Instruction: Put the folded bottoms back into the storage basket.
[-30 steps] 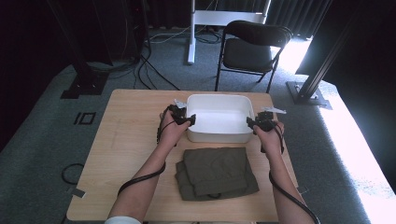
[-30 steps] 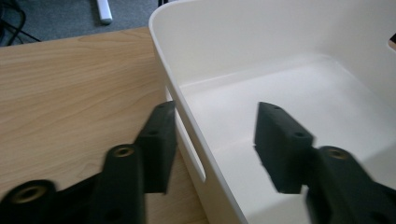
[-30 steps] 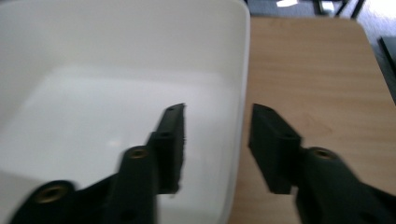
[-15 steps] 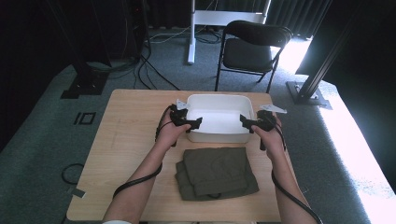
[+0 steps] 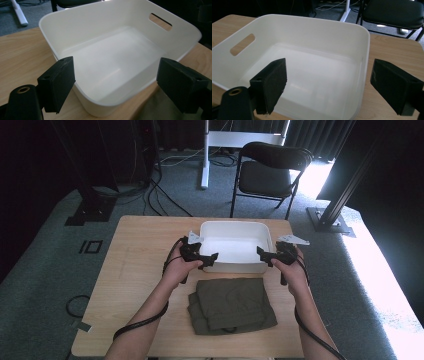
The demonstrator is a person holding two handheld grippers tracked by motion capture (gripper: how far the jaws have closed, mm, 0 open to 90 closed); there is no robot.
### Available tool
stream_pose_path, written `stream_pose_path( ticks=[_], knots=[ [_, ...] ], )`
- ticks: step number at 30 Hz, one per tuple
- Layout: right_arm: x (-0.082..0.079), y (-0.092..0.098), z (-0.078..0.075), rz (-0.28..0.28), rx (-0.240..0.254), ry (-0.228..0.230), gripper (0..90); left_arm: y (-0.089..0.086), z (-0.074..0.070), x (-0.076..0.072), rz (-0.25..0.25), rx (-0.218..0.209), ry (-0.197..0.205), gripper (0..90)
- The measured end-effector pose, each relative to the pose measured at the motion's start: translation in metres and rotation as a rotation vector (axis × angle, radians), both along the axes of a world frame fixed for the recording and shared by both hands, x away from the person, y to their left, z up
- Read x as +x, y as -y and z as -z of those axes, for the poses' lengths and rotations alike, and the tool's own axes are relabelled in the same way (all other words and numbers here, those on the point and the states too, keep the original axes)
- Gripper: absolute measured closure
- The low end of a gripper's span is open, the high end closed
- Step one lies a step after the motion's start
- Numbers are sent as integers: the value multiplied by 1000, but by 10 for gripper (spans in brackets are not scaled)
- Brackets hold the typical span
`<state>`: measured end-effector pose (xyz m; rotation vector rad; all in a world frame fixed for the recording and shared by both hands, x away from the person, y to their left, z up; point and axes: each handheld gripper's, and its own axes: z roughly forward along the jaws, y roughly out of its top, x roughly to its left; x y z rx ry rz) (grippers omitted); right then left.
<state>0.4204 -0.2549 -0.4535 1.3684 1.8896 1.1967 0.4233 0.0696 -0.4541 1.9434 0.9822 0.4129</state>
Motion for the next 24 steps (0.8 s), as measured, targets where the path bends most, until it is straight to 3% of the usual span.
stream_pose_path(
  ticks=[3, 9, 14, 18, 24],
  knots=[
    [-6, -1, -3, -12, -15, 18, 137, 1, 0, -5, 15, -7, -6, 167],
    [-21, -3, -8, -40, 3, 30, 133, -1, -3, -17, 34, -29, -7, 167],
    [-32, -5, -7, -65, 3, 34, 133, -6, -5, -27, 15, -37, -15, 166],
    [-38, -7, -4, -59, 7, 29, 134, -8, -5, -35, 16, -15, -33, 166],
    [-48, -8, -3, -70, -2, 34, 133, -10, -2, -47, 43, -17, -42, 157]
  ],
)
